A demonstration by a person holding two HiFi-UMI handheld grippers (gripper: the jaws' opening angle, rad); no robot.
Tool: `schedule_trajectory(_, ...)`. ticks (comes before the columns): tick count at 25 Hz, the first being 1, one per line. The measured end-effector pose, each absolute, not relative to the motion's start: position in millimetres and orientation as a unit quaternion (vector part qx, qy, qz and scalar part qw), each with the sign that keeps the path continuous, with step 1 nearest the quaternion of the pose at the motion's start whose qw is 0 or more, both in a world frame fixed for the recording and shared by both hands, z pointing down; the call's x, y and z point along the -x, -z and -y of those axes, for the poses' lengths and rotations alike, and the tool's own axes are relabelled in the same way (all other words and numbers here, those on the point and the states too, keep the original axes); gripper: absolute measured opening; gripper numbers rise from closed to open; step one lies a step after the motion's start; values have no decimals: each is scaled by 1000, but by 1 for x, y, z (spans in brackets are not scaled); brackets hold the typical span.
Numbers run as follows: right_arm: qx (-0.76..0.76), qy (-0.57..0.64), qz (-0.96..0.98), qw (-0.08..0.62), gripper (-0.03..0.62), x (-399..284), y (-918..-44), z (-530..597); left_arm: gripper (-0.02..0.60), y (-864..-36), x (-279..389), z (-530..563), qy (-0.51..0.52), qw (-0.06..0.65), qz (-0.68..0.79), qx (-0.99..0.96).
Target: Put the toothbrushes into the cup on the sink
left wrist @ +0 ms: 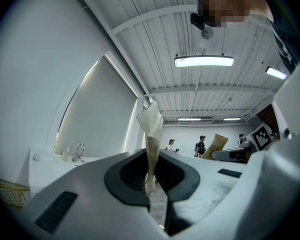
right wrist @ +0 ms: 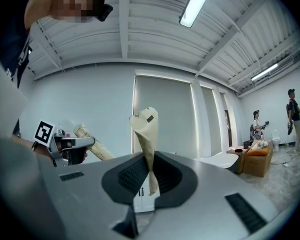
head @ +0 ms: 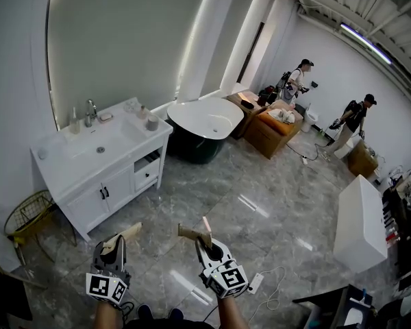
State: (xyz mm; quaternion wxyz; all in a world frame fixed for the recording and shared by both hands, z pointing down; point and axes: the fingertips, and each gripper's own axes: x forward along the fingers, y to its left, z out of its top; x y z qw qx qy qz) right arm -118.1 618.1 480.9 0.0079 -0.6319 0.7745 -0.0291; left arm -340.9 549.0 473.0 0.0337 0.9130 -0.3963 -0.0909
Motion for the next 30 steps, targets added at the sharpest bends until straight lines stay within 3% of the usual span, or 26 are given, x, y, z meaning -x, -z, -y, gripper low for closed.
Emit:
schedule_trajectory(18,648,23,-762,5,48,173,-481,-604,41,-478,407,-528,94,34,386,-917)
schedule_trajectory(30,653,25,-757,7,48,156,-487,-582,41,-481,389,-499,94,29,376,-921)
